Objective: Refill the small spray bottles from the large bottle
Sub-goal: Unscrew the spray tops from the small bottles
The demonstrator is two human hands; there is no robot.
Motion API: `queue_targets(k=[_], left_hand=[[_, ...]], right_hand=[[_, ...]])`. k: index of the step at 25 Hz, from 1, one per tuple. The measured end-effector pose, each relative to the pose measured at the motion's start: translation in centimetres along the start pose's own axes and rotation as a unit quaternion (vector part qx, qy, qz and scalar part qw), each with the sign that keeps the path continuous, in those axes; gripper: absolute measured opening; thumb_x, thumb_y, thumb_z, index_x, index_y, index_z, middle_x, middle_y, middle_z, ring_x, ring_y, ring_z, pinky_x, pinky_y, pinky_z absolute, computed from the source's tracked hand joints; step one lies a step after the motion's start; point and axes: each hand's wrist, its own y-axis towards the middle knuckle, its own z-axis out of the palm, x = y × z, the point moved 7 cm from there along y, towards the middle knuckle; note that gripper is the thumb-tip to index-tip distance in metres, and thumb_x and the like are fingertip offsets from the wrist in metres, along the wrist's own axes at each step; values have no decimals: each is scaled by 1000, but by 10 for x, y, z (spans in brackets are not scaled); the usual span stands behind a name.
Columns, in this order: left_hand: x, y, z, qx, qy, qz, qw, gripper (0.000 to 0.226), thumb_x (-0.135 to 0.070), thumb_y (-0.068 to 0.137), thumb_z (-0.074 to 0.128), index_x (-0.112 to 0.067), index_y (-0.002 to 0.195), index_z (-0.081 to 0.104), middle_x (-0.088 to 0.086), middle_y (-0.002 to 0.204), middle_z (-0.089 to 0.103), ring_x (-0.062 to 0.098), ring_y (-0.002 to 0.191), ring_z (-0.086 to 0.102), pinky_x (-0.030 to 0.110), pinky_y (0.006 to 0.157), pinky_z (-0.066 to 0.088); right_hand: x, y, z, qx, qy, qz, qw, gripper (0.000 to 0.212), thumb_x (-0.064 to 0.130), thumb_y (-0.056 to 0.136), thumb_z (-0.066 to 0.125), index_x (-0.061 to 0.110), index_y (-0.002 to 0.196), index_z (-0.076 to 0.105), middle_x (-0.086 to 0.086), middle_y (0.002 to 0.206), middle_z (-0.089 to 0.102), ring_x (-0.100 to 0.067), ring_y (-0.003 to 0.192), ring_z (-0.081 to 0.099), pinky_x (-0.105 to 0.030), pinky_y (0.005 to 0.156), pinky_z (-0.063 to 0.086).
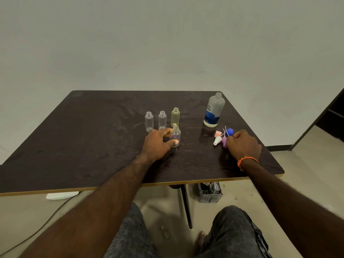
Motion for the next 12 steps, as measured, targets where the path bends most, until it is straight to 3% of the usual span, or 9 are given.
queue_targets(k=[6,9,12], left_hand=[[1,0,1,4,5,-3,1000,45,-33,87,83,-25,130,72,-9,114,78,7,103,71,38,99,58],[1,-1,0,6,13,-7,1000,42,-37,86,83,-28,126,74,-12,110,78,5,101,71,39,97,60],[1,-6,-8,3,36,-7,999,31,-46,81,83,-32,109,76,-19,97,73,1,95,69,37,91,60]], right_hand=[[26,-14,-25,-69,24,-55,996,26,32,89,67,13,108,67,-10,101,70,-27,95,59,-46,86,53],[73,-40,-30,-84,41,-171,981,26,27,86,66,18,111,69,-4,111,70,-24,101,60,-46,89,52],[131,-80,-15,-21,74,-299,951,24,26,88,63,22,111,67,1,102,70,-17,95,58,-41,84,53]])
